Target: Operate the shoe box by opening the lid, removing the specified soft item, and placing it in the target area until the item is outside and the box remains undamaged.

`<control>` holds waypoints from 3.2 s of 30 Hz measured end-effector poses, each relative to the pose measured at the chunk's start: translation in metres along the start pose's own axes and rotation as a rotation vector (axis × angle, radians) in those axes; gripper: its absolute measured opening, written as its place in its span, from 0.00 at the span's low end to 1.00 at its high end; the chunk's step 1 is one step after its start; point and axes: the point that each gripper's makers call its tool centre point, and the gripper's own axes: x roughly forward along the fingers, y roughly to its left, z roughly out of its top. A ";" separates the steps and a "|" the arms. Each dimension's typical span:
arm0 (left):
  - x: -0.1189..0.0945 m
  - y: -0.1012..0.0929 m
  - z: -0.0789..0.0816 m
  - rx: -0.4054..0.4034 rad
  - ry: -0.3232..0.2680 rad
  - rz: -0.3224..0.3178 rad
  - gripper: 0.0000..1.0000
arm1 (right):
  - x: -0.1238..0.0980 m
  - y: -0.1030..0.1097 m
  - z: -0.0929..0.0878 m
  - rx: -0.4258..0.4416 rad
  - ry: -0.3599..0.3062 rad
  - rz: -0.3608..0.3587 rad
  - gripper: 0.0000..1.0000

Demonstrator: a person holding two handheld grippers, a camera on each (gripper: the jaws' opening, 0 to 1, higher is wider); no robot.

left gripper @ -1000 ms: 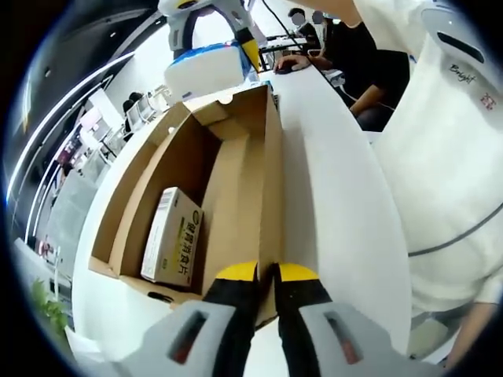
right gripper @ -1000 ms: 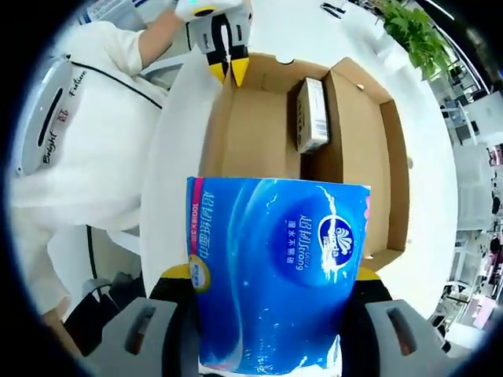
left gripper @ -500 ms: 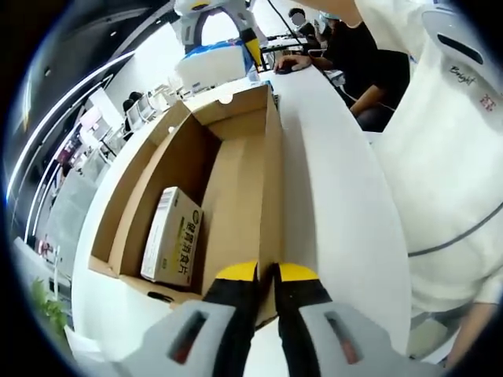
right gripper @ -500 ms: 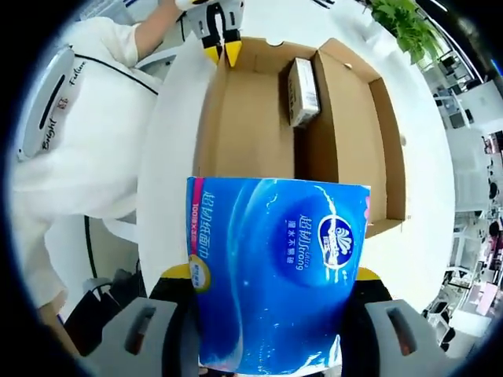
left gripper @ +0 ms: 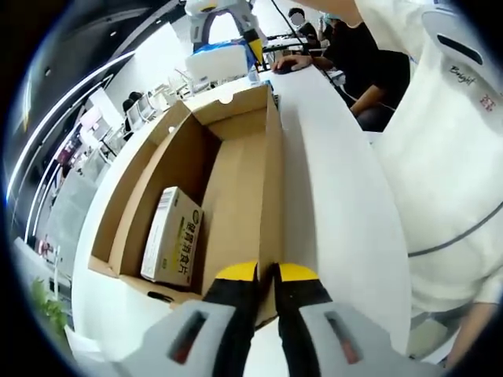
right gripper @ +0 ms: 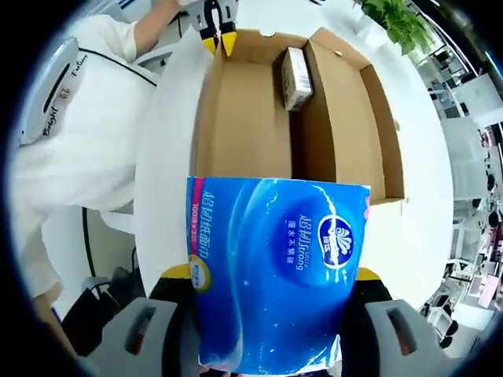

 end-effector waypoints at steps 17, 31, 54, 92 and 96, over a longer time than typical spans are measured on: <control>0.000 0.000 -0.001 -0.001 0.001 0.000 0.07 | 0.000 0.005 -0.016 0.010 0.006 -0.002 0.70; 0.000 0.001 -0.001 0.001 -0.002 0.000 0.07 | 0.015 0.003 -0.025 0.000 0.008 0.010 0.70; 0.000 0.000 0.000 0.003 0.000 -0.006 0.07 | 0.040 0.009 -0.039 0.011 0.032 0.054 0.70; 0.000 0.000 0.000 0.003 -0.007 0.003 0.07 | 0.049 0.010 -0.047 -0.031 0.052 0.043 0.72; 0.000 0.000 0.000 0.004 -0.009 0.006 0.07 | 0.048 0.009 -0.046 -0.032 0.048 0.034 0.72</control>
